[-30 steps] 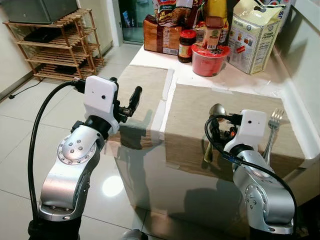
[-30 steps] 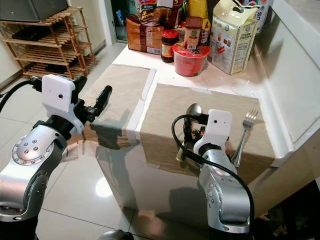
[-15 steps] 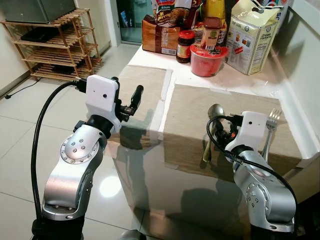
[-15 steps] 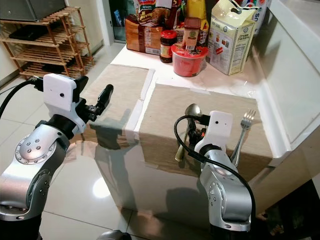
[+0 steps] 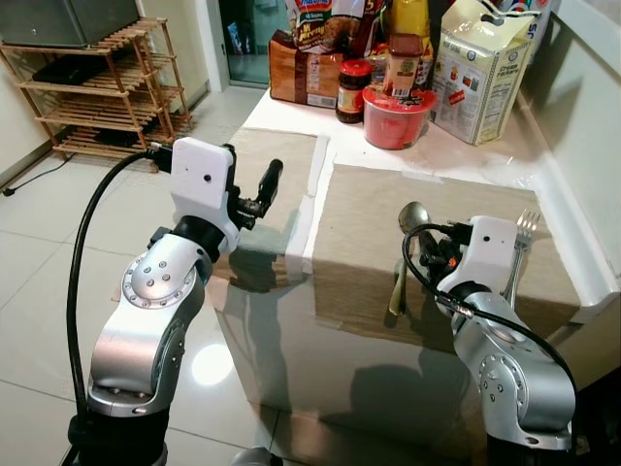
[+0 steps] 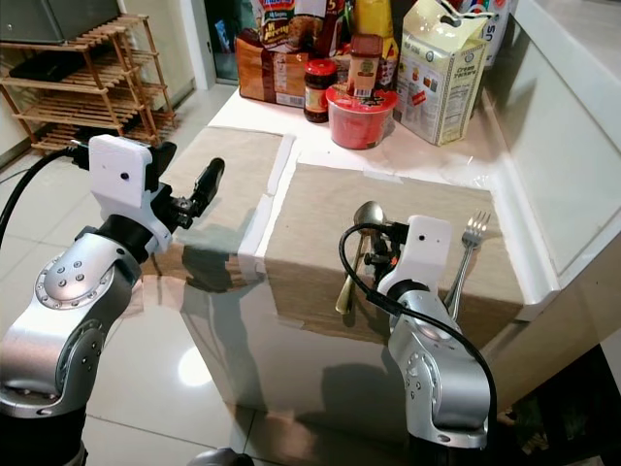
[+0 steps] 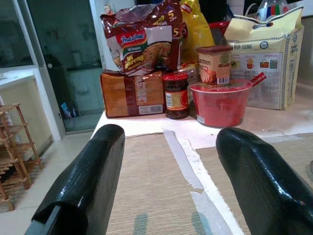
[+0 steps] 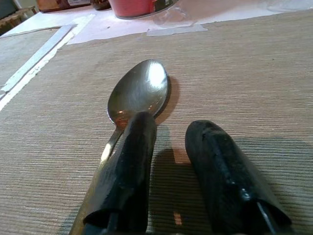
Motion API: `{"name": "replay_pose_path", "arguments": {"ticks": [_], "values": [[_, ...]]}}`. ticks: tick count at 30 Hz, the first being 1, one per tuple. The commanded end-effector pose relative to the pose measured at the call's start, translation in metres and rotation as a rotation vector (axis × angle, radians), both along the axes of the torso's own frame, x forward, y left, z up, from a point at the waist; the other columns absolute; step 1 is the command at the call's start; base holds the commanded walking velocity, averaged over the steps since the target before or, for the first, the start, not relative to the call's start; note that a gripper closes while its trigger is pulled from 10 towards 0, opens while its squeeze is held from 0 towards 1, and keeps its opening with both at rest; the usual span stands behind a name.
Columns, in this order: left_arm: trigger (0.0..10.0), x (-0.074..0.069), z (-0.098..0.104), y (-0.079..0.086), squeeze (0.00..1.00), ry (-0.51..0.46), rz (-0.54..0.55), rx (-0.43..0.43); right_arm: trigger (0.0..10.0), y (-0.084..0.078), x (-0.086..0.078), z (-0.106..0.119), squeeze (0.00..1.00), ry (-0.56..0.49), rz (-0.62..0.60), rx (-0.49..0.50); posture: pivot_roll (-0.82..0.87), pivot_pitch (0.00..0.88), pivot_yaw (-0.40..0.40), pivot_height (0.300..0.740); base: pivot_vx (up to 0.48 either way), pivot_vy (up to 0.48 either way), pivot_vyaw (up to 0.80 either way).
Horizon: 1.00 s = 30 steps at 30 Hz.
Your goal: Setting the table
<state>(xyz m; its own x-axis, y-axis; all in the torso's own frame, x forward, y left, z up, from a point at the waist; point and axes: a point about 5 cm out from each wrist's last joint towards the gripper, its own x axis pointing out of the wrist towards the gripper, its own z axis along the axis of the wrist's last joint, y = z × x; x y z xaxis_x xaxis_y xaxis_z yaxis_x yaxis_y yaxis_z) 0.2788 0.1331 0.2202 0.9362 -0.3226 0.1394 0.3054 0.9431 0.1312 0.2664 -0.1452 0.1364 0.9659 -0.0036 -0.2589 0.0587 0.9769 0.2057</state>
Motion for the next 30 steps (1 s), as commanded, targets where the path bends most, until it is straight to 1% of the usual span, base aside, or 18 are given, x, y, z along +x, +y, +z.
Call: {"name": "replay_pose_path", "arguments": {"ticks": [1, 4, 5, 7, 8, 9, 10, 11, 13, 15, 18, 19, 20, 21, 22, 30], "values": [[10.0, 0.003, -0.002, -0.002, 0.0, 0.021, -0.011, -0.001, 0.0, 0.002, -0.002, -0.002, 0.0, 0.01, -0.003, 0.004, 0.12, 0.0, 0.032, 0.74, 0.0, 0.0, 0.0], [10.0, 0.003, -0.002, -0.003, 0.0, 0.022, -0.014, -0.002, 0.0, 0.0, -0.002, -0.001, 0.0, 0.0, 0.004, -0.025, 0.11, 0.0, 0.027, 0.74, 0.0, 0.0, 0.0], [10.0, 0.004, -0.002, -0.004, 0.0, 0.021, -0.013, -0.008, 0.0, -0.001, 0.0, 0.003, 0.0, -0.036, 0.014, -0.074, 0.11, 0.0, 0.024, 0.74, 0.0, 0.0, 0.0], [10.0, 0.004, -0.002, -0.004, 0.0, 0.018, -0.011, -0.013, 0.0, -0.002, 0.002, 0.012, 0.0, -0.1, 0.026, -0.14, 0.11, 0.0, 0.017, 0.74, 0.0, 0.0, 0.0], [10.0, 0.004, -0.002, -0.004, 0.0, 0.018, -0.011, -0.013, 0.0, -0.002, 0.002, 0.012, 0.0, -0.1, 0.026, -0.14, 0.11, 0.0, 0.017, 0.74, 0.0, 0.0, 0.0], [10.0, 0.004, -0.002, -0.005, 0.0, 0.016, -0.008, -0.015, 0.0, -0.003, 0.004, 0.019, 0.0, -0.151, 0.026, -0.182, 0.11, 0.0, 0.015, 0.74, 0.0, 0.0, 0.0], [10.0, 0.004, -0.002, -0.005, 0.0, 0.016, -0.008, -0.015, 0.0, -0.003, 0.004, 0.019, 0.0, -0.151, 0.026, -0.182, 0.11, 0.0, 0.015, 0.74, 0.0, 0.0, 0.0], [10.0, 0.004, -0.002, -0.005, 0.0, 0.014, -0.007, -0.016, 0.0, -0.004, 0.005, 0.028, 0.0, -0.222, 0.023, -0.223, 0.11, 0.0, 0.012, 0.74, 0.0, 0.0, 0.0], [10.0, 0.004, -0.002, -0.005, 0.0, 0.012, -0.003, -0.02, 0.0, -0.004, 0.005, 0.042, 0.0, -0.322, 0.015, -0.28, 0.11, 0.0, 0.011, 0.74, 0.0, 0.0, 0.0], [10.0, 0.004, -0.003, -0.005, 0.0, 0.013, -0.001, -0.023, 0.0, -0.005, 0.004, 0.051, 0.0, -0.38, 0.003, -0.296, 0.11, 0.0, 0.012, 0.74, 0.0, 0.0, 0.0], [10.0, 0.004, -0.003, -0.005, 0.0, 0.014, -0.001, -0.023, 0.0, -0.004, 0.003, 0.053, 0.0, -0.394, -0.005, -0.3, 0.11, 0.0, 0.014, 0.74, 0.0, 0.0, 0.0], [10.0, 0.004, -0.003, -0.006, 0.0, 0.013, -0.003, -0.021, 3.3, -0.004, 0.003, 0.052, 0.0, -0.389, -0.008, -0.3, 0.11, 0.0, 0.015, 0.74, 0.0, 0.0, 0.0], [10.0, 0.004, -0.003, -0.005, 0.0, 0.012, -0.003, -0.02, 10.0, -0.004, 0.003, 0.051, 0.0, -0.384, -0.008, -0.289, 0.11, 0.0, 0.016, 0.74, 0.0, 0.0, 0.0], [10.0, 0.004, -0.003, -0.005, 0.0, 0.013, -0.002, -0.018, 10.0, -0.002, 0.002, 0.048, 1.0, -0.371, 0.0, -0.261, 0.11, 0.0, 0.019, 0.74, 0.0, 0.0, 0.0], [10.0, 0.005, -0.003, -0.004, 0.0, 0.013, -0.002, -0.017, 10.0, 0.001, 0.0, 0.046, 1.0, -0.361, 0.01, -0.225, 0.11, 0.0, 0.021, 0.74, 0.0, 0.0, 0.0], [10.0, 0.006, -0.003, -0.005, 0.0, 0.014, -0.011, -0.01, 10.0, 0.007, -0.006, 0.043, 1.0, -0.358, 0.03, -0.186, 0.1, 0.0, 0.032, 0.74, 0.0, 0.0, 0.0]]}}
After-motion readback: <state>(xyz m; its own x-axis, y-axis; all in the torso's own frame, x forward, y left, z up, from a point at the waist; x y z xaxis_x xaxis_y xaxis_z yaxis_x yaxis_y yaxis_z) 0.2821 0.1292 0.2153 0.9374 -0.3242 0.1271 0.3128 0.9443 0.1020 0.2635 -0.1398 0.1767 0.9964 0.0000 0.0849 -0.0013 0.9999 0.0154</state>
